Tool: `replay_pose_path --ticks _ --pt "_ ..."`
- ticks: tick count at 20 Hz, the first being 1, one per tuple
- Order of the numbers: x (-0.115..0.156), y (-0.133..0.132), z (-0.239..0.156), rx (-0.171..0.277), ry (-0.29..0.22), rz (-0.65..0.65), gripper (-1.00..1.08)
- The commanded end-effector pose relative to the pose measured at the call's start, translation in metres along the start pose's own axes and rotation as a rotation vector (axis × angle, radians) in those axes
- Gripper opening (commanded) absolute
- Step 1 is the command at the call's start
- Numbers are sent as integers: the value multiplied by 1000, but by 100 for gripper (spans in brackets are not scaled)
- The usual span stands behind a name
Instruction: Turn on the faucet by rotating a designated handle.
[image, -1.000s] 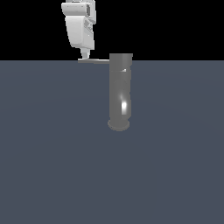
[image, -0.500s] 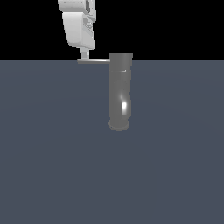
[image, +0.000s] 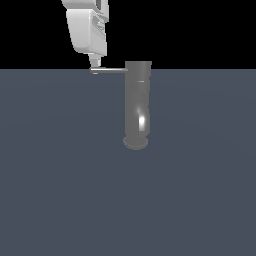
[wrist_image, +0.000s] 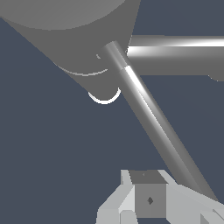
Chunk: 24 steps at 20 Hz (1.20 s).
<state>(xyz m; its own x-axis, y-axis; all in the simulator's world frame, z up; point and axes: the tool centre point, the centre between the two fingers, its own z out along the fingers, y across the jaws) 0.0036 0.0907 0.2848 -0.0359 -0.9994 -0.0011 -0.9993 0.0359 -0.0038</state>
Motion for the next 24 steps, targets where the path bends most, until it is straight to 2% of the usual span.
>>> replay_pose_path --ticks 1,5,24 --pt "0 9 0 -4 1 -2 -100" --pt "1 10 0 0 2 0 -100" --pt "51 58 0 -2 1 -1 -100"
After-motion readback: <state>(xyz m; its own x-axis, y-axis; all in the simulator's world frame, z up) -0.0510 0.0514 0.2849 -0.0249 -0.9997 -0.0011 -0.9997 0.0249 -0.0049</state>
